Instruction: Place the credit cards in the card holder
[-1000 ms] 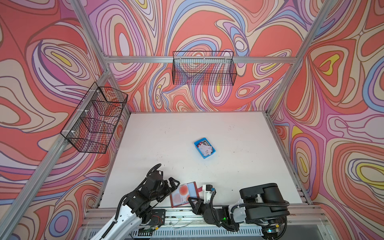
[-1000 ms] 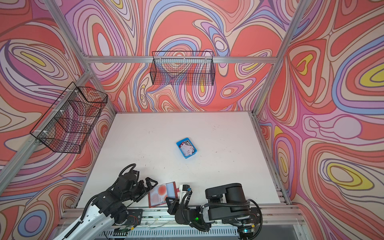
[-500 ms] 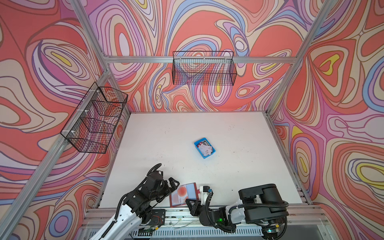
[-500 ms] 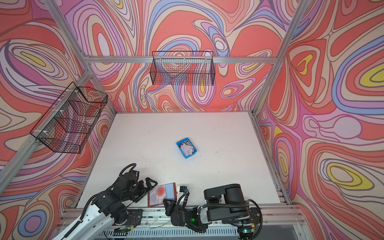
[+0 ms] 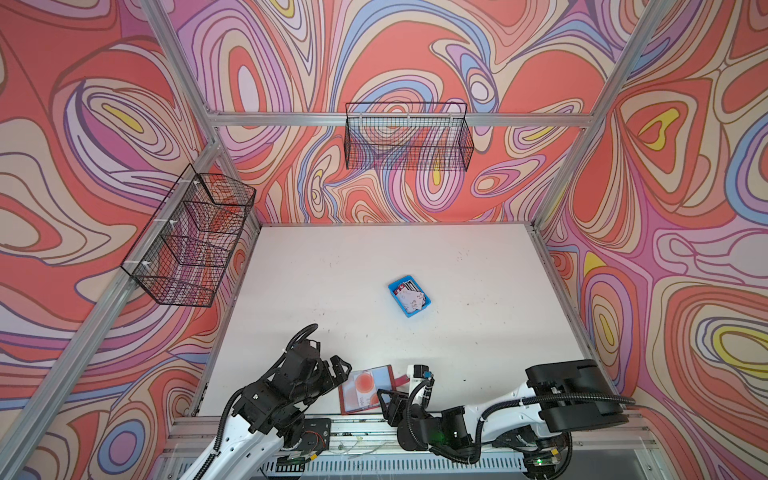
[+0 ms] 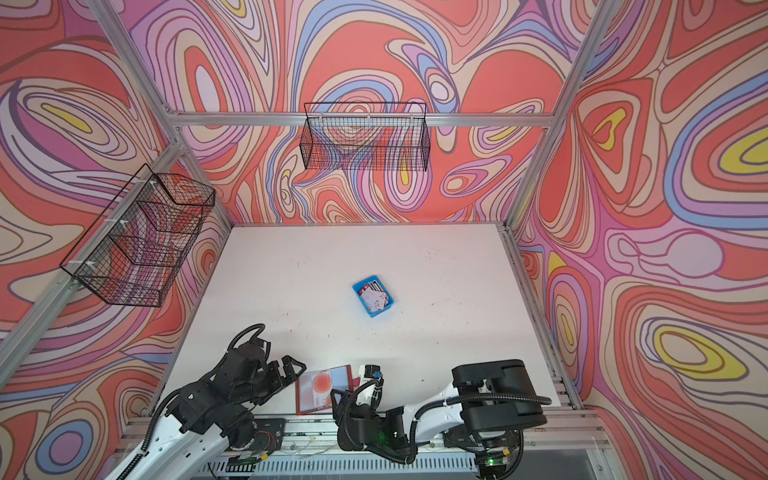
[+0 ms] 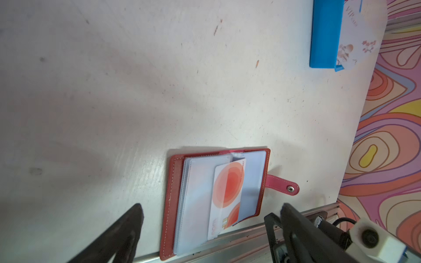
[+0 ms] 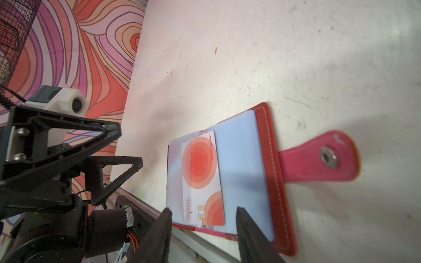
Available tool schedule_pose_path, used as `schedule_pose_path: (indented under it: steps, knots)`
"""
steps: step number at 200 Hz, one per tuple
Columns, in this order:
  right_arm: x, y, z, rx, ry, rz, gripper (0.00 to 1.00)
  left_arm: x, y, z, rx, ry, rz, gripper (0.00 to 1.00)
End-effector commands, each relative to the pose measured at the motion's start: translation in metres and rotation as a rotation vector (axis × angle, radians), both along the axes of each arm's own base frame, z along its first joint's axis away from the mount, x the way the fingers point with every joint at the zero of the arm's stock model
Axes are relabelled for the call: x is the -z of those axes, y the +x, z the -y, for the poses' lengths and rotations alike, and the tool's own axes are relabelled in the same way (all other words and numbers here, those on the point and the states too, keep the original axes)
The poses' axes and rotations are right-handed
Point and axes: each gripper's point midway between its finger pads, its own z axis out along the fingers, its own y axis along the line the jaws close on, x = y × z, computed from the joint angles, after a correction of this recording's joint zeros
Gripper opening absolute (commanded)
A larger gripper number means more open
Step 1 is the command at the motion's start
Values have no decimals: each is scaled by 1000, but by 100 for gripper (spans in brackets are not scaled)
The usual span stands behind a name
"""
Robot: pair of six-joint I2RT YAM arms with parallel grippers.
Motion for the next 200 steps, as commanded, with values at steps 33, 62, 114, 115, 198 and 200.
schedule_pose_path:
  steps: [33, 62, 114, 115, 198, 200]
  knots:
    - [4, 5, -18, -67, -64, 13, 48, 13, -5, 11, 16, -71, -39, 96]
    - [18, 8, -31, -114, -64, -32, 47, 20, -4, 20, 32, -109, -51, 97]
    - [33, 5, -52, -160, -82, -59, 40, 29, -3, 29, 63, -131, -75, 97]
    - [33, 5, -52, -161, -81, -59, 40, 28, -3, 29, 63, -132, -75, 97]
    - [27, 7, -63, -153, -47, -52, 34, 18, -2, 33, 72, -180, -31, 97]
    - [27, 7, -62, -152, -49, -52, 34, 18, -2, 32, 71, -177, -30, 97]
